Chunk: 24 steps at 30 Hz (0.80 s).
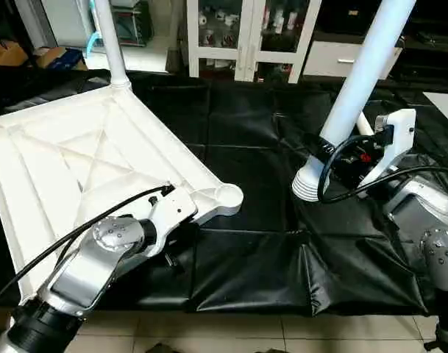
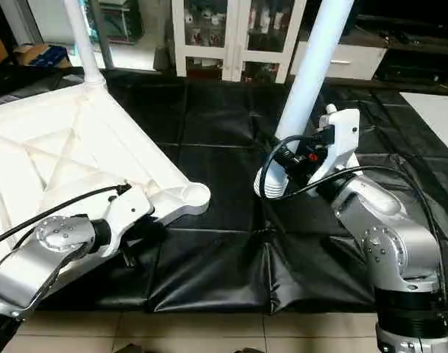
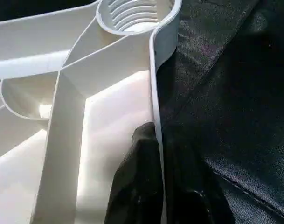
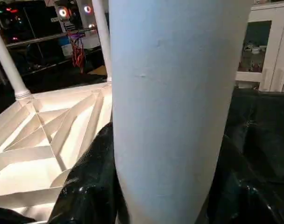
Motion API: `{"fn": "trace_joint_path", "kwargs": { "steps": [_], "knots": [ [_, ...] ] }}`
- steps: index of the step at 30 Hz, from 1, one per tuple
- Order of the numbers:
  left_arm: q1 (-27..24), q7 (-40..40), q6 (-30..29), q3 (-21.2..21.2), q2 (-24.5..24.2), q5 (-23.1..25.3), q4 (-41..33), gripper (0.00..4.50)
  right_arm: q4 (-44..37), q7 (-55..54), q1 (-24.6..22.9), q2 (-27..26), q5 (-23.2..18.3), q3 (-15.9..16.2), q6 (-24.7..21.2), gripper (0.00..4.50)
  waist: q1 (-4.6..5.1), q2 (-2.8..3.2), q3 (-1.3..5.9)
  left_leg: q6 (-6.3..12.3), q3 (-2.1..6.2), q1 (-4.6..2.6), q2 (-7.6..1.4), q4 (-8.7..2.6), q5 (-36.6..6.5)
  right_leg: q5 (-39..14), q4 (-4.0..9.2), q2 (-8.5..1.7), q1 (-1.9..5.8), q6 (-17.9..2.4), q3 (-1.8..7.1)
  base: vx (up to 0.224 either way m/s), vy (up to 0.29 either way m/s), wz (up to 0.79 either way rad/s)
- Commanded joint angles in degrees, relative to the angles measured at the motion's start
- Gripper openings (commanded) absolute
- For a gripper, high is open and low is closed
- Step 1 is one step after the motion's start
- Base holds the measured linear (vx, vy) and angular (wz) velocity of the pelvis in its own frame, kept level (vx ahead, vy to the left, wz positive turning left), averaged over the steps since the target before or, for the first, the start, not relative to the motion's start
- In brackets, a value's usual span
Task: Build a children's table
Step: Insert table leg to table base
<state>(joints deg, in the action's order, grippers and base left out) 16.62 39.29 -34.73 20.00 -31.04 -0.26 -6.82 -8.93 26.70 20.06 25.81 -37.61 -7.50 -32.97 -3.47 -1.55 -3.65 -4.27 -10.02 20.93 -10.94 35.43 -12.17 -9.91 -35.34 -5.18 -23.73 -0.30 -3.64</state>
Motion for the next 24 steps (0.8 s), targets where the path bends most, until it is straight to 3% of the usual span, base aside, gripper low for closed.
{"fn": "trace_joint_path", "kwargs": {
  "steps": [1, 5, 6, 7, 9, 11, 13, 15, 19, 20, 24],
  "knots": [
    [0.44, 0.33, 2.11, 2.32, 0.6, 1.04, 1.77, 0.0, -0.78, 0.26, 0.37, -0.06, 0.37, -0.93, 0.31, 1.81, 0.15, 0.18, 3.61, 0.47, 0.13, -0.68, -1.56, -4.76, -7.85, -12.42, 4.02, -2.14, 2.63, -9.67, 2.53, 0.0, 0.0, 0.0],
    [-0.4, 2.22, 7.96, 6.34, -0.8, 4.5, 4.12, 0.0, -0.62, 0.19, 0.53, -0.81, 0.45, -0.68, 0.42, 1.81, 0.18, 0.22, 3.39, 0.05, 0.24, -0.79, -1.63, -4.98, -10.12, -16.0, 4.54, -2.19, 2.4, -8.11, 2.55, 0.0, 0.0, 0.0],
    [-0.73, 3.32, 10.49, 8.31, -1.86, 6.04, 4.94, 0.0, 0.54, 0.11, 1.03, -1.84, -0.21, -0.76, 0.32, 1.81, 0.3, 0.69, 3.18, -0.27, 0.24, -0.84, -1.61, -5.07, -11.04, -16.75, 4.66, -2.15, 2.2, -7.89, 2.6, 0.0, 0.0, 0.0],
    [-0.76, 3.42, 10.82, 8.49, -1.95, 6.18, 5.04, 0.0, 0.85, 0.09, 1.13, -2.01, -0.43, -0.81, 0.09, 1.81, 0.33, 0.61, 3.21, -0.24, 0.29, -0.85, -1.59, -5.09, -11.5, -17.19, 4.79, -2.13, 2.17, -7.75, 2.55, 0.0, 0.0, 0.0],
    [-0.96, 4.65, 14.91, 9.67, -2.38, 6.86, 6.03, 0.0, 5.01, 0.72, 2.18, -3.38, -3.21, -0.65, -3.94, 1.81, 0.58, 0.73, 2.98, -0.66, 0.41, -0.87, -1.52, -5.31, -13.62, -19.11, 4.93, -2.13, 2.12, -7.63, 2.53, 0.0, 0.0, 0.0],
    [-1.07, 5.94, 16.75, 9.2, -1.74, 5.47, 5.58, 0.0, 6.36, 5.33, 2.15, -3.76, -5.96, 0.02, -5.01, 1.81, 0.47, 0.74, 2.66, -1.03, 0.32, -1.65, -1.7, -5.37, -16.9, -21.51, 5.39, -2.16, 1.52, -7.84, 2.64, 0.0, 0.0, 0.0],
    [-0.84, 7.17, 18.22, 8.48, -0.86, 3.96, 4.91, 0.0, 7.11, 7.59, 2.53, -4.88, -9.38, -1.13, -5.94, 1.81, 0.5, 0.38, 2.46, -0.81, 0.24, -1.49, -1.76, -5.52, -16.42, -20.7, 5.36, -2.19, 1.54, -8.11, 2.79, 0.0, 0.0, 0.0],
    [-0.19, 7.66, 19.45, 8.3, -0.33, 3.66, 4.74, 0.0, 8.25, 9.46, 3.23, -5.54, -12.28, -2.58, -6.89, 1.81, 0.34, 0.46, 2.56, -0.31, 0.18, -1.24, -1.83, -5.62, -13.87, -18.22, 4.97, -2.21, 1.73, -8.41, 3.03, 0.0, 0.0, 0.0],
    [0.77, 8.14, 20.6, 8.89, -0.45, 4.3, 5.27, 0.0, 11.15, 15.27, 4.15, -4.47, -10.72, -1.11, -6.25, 1.81, 0.28, 0.36, 2.34, 0.97, -0.57, -1.34, -1.78, -5.6, -11.8, -15.3, 4.72, -1.88, 1.44, -9.38, 3.46, 0.0, 0.0, 0.0],
    [0.73, 8.72, 20.63, 9.0, -0.38, 4.08, 5.2, 0.0, 12.11, 16.57, 4.47, -4.17, -9.55, -0.21, -5.52, 1.81, 0.38, 0.27, 2.26, 1.19, -0.59, -0.92, -1.77, -5.68, -10.81, -14.79, 4.58, -1.93, 1.71, -9.46, 3.5, 0.0, 0.0, 0.0],
    [0.63, 9.6, 21.02, 8.61, 0.14, 4.24, 4.97, 0.0, 14.31, 19.83, 4.88, -2.98, -5.6, 3.02, -2.47, 1.81, 0.53, 0.17, 2.0, 1.4, -0.56, -0.57, -1.82, -5.82, -10.1, -15.24, 4.66, -2.14, 1.8, -9.14, 3.48, 0.0, 0.0, 0.0]
  ]
}}
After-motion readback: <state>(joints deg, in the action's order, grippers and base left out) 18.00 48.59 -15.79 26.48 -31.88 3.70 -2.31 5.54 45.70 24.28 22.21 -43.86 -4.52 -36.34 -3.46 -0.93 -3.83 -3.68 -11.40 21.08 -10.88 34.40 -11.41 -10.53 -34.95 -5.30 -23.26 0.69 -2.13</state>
